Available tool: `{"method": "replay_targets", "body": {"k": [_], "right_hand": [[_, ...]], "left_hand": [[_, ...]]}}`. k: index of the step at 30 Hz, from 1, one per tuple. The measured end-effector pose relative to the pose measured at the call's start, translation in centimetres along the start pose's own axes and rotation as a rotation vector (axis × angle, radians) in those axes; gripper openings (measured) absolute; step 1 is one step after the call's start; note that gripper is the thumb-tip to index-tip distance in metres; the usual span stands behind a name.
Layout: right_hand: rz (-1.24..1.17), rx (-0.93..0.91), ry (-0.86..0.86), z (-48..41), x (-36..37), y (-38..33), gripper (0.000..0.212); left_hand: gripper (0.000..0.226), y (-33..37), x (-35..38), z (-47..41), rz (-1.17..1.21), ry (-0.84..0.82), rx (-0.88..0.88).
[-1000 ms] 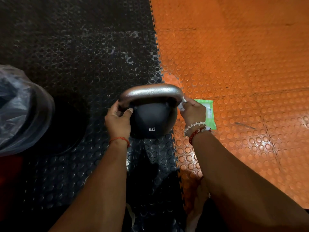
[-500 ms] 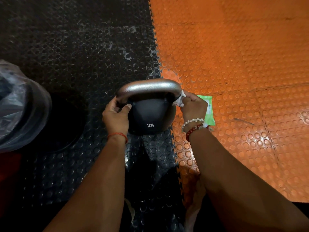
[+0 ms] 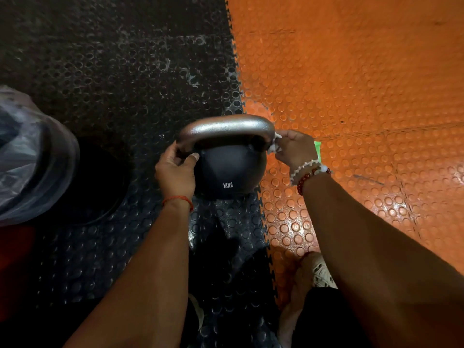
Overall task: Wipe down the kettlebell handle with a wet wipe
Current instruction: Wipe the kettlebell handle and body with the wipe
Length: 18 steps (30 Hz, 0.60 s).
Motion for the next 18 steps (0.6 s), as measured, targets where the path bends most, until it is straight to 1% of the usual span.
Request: {"method": "replay_targets", "body": {"k": [2, 6, 10, 15, 16, 18], "right_hand": [[0.024, 0.01, -0.045, -0.6, 0.0, -0.5, 0.031], [0.009, -0.035, -0.137, -1.4, -0.5, -1.4, 0.029], [0.15, -0.025, -0.191, -2.0, -0.1, -1.7, 0.028], [0.03, -0.088, -0.246, -1.8, -0.1, -2.6, 0.034], [0.053, -0.08, -0.25, -1.8, -0.1, -2.5, 0.033], [0.206, -0.067, -0.26, -2.1, 0.0, -2.5, 0.032]], "left_hand": [[0.03, -0.1, 0.0, 0.0, -0.006, 0.001, -0.002], [0.031, -0.1, -0.2, -0.1, -0.022, 0.004, 0.004], [0.03, 0.1, 0.1, 0.1, 0.002, 0.005, 0.009], [0.031, 0.2, 0.0, 0.2, 0.011, 0.008, 0.0], [0.031, 0.2, 0.0, 0.2, 0.01, 0.006, 0.005], [0.031, 0.3, 0.1, 0.3, 0.01, 0.001, 0.014]]}}
Point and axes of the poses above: each hand's wrist, its own z-axis away from the middle knuckle, its own x-axis out of the palm, y = z × x, the point moved 4 cm from there along -z, towards the middle knuckle, and after that the axes turned 6 degrees about z, right-handed, at the moved point
